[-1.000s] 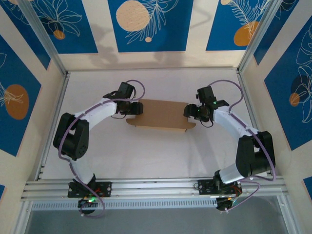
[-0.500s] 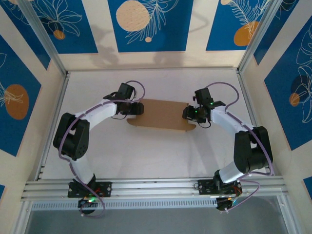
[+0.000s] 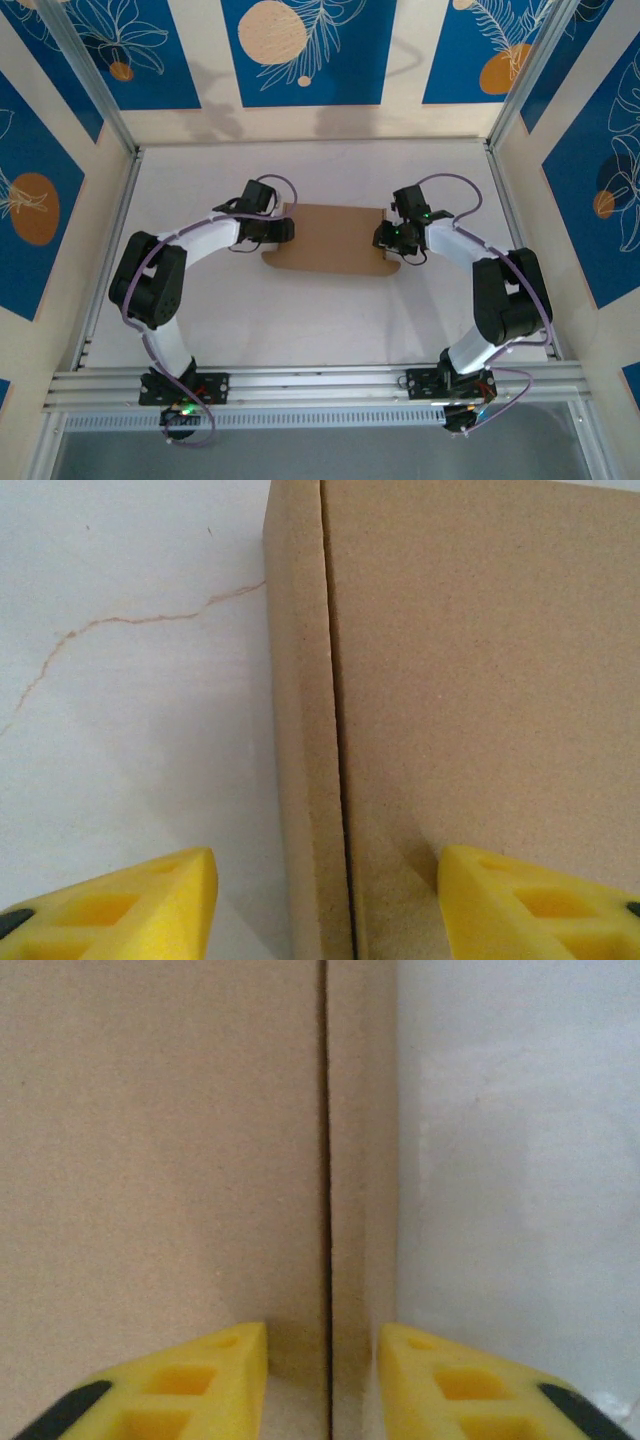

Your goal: Fold the paper box

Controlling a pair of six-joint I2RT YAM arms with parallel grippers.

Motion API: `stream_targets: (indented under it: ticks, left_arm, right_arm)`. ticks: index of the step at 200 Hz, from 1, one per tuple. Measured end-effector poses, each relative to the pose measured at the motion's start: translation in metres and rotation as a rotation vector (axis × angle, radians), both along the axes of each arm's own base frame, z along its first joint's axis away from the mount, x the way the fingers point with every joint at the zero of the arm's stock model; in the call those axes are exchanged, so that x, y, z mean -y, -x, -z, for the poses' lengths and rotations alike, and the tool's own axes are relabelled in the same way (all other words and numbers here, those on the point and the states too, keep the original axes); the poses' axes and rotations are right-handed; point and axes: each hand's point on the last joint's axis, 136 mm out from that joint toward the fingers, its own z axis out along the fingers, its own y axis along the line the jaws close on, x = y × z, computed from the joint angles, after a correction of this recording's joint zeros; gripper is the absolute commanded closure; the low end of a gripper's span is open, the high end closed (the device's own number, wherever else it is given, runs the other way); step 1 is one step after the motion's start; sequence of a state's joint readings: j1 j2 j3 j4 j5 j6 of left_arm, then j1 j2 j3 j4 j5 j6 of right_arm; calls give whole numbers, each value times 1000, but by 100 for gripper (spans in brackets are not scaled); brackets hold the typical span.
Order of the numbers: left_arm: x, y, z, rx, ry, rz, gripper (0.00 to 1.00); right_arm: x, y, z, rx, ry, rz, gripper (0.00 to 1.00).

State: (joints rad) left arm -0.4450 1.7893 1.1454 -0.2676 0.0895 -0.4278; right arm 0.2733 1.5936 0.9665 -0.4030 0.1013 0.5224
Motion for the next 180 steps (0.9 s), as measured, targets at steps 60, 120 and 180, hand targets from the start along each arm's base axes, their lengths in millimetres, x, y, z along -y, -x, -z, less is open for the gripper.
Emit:
stream_targets:
  ticks: [60, 120, 180]
  left_arm:
    - [0, -6, 5, 24, 79, -34, 45]
    - [4, -7, 9, 33, 134, -40, 49]
    - [-10, 24, 2, -21, 118, -55, 37]
  right_arm:
    - [-2, -11, 1, 20, -7, 18, 85]
    - [-2, -17, 1, 16, 21, 14, 81]
    - [-5, 3, -4, 6, 90, -34, 66]
